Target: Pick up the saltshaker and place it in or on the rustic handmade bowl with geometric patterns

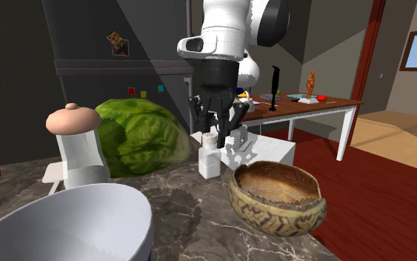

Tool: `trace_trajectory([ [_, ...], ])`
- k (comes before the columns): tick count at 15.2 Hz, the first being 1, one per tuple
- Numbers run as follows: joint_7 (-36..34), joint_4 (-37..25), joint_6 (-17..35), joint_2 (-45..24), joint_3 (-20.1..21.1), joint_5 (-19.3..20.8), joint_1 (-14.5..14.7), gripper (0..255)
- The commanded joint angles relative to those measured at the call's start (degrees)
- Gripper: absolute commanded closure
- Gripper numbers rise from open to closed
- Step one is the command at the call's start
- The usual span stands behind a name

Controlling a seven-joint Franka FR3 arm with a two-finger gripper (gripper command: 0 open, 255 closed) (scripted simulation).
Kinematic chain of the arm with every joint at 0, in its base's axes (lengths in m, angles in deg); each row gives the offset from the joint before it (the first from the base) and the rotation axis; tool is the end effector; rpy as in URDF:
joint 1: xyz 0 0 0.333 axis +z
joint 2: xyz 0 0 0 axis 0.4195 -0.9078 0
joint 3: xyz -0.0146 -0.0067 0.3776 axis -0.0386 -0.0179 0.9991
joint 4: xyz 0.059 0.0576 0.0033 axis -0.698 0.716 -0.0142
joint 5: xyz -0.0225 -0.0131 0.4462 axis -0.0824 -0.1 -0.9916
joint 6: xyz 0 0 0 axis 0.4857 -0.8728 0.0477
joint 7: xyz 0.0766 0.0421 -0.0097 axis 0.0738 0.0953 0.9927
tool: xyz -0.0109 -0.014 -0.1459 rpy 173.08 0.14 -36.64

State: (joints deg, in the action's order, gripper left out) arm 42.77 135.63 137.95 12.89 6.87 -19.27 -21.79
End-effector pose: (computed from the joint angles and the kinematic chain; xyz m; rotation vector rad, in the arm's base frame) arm 0.4182 0.2330 0.3547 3.1249 0.0911 0.2219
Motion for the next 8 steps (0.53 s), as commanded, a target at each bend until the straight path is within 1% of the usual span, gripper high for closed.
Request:
trace_trajectory([
  [1, 0.4, -0.7, -1.6, 0.9, -0.3, -0.4, 0.2, 255],
  [8, 1.6, -3.7, -7.7, 4.1, -1.4, -1.5, 0.6, 255],
])
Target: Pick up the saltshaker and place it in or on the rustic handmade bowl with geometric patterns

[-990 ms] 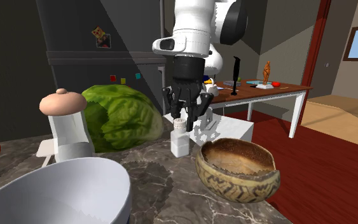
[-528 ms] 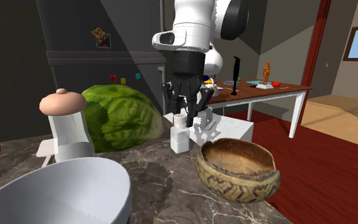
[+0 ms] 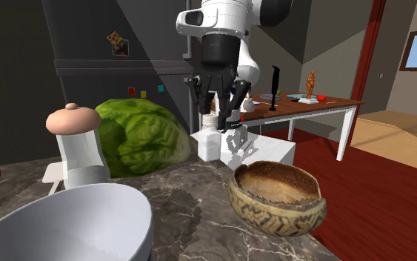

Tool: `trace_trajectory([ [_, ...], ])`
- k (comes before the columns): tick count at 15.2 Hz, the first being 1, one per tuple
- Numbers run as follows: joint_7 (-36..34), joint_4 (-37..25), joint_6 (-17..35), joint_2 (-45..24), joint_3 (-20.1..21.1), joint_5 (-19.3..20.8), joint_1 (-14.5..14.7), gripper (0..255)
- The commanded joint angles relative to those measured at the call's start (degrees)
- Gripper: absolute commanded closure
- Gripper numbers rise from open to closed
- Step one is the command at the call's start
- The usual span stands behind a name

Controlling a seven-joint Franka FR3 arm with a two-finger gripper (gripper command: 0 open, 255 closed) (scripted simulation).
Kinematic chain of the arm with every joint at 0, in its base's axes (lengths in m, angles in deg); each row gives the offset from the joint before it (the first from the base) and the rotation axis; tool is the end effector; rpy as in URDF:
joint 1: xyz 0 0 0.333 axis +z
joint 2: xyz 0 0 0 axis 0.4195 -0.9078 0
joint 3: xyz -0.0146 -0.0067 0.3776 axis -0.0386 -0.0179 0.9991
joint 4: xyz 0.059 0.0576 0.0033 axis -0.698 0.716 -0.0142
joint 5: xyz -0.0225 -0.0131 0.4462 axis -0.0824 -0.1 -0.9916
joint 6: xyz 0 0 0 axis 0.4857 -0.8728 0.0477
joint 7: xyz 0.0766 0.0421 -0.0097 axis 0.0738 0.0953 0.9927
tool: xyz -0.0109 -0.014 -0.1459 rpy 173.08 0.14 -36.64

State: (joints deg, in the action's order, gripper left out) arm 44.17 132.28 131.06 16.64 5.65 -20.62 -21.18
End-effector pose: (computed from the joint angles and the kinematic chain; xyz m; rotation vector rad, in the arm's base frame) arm 0.4187 0.2345 0.4006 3.1249 0.0909 0.2225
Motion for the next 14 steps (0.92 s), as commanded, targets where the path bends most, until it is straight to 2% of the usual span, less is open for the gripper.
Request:
trace_trajectory([
  [1, 0.3, -0.9, -1.6, 0.8, -0.3, -0.2, 0.1, 255],
  [14, 1.5, -8.1, -12.4, 4.4, -2.0, -0.7, 0.3, 255],
])
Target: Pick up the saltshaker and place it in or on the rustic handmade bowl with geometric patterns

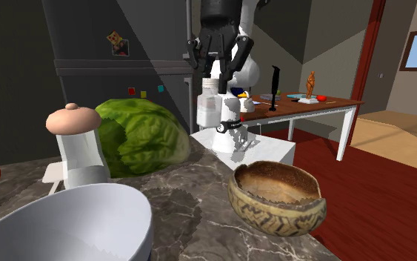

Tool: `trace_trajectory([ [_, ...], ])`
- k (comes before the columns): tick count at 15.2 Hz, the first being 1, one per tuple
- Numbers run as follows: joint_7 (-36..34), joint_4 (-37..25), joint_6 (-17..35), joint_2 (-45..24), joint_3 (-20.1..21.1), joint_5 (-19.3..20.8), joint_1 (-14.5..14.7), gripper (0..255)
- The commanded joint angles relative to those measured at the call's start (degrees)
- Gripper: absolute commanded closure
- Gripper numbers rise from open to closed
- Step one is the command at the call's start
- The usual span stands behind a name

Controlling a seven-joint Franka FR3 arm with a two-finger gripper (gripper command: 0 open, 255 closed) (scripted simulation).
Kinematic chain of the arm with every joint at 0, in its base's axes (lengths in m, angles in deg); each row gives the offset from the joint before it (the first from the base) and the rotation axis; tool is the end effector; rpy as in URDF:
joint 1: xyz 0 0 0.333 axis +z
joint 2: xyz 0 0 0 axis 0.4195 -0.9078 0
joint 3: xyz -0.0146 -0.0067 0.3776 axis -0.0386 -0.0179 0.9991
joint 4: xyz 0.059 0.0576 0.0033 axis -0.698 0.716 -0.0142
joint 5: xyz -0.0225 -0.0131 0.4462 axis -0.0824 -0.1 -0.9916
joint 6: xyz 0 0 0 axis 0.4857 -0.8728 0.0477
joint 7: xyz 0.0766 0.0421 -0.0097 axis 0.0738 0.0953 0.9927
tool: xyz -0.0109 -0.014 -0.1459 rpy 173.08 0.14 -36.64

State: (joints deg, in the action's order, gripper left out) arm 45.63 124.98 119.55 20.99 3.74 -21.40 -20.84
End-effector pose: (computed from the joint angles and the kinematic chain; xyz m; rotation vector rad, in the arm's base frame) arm 0.4187 0.2354 0.4815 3.1249 0.0913 0.2220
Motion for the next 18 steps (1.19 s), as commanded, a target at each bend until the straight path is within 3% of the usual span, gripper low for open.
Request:
trace_trajectory([
  [1, 0.1, -1.4, -1.7, 0.3, -0.2, 0.0, -0.1, 255],
  [8, 0.4, -5.8, -6.8, 1.0, -0.9, 0.2, -0.2, 255],
  [13, -6.9, -16.1, -8.7, -7.6, 4.6, 2.9, -0.2, 255],
  [18, -14.9, -28.2, -11.9, -18.0, 9.9, 8.4, 0.5, 255],
])
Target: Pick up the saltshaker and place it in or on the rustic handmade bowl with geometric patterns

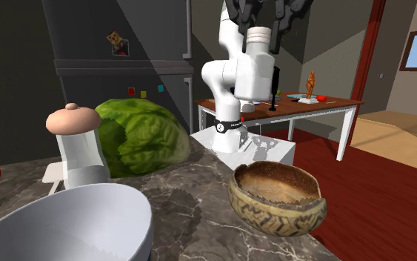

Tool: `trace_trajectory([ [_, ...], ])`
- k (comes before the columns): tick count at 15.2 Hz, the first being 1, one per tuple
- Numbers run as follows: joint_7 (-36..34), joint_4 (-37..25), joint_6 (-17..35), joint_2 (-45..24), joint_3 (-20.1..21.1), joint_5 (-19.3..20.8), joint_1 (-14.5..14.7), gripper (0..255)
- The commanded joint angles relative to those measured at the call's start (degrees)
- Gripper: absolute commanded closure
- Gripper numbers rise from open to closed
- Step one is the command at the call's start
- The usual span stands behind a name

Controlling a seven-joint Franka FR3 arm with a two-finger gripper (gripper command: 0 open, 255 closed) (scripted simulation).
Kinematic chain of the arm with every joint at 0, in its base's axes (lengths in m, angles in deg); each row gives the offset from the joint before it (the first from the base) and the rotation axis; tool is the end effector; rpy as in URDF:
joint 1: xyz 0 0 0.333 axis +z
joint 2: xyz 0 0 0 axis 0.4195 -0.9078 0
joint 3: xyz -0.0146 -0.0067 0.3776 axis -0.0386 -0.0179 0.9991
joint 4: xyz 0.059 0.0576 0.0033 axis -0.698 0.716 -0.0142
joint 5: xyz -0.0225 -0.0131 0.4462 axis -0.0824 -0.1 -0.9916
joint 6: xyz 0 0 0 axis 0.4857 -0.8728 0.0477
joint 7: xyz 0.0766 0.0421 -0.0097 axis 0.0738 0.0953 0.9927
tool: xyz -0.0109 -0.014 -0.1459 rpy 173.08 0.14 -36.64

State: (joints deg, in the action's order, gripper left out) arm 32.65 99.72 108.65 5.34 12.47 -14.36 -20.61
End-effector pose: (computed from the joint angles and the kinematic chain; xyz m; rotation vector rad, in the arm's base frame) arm 0.4682 0.3574 0.5643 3.1235 0.0947 0.2211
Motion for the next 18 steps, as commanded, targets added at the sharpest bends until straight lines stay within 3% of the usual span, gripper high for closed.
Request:
trace_trajectory([
  [1, -3.7, -5.6, -1.8, -4.7, 2.1, 2.8, 0.7, 255],
  [3, -6.5, -10.4, -3.5, -8.7, 3.5, 5.4, 1.7, 255],
  [18, -8.0, 0.1, 7.8, -9.8, 3.3, 6.6, 1.8, 255],
])
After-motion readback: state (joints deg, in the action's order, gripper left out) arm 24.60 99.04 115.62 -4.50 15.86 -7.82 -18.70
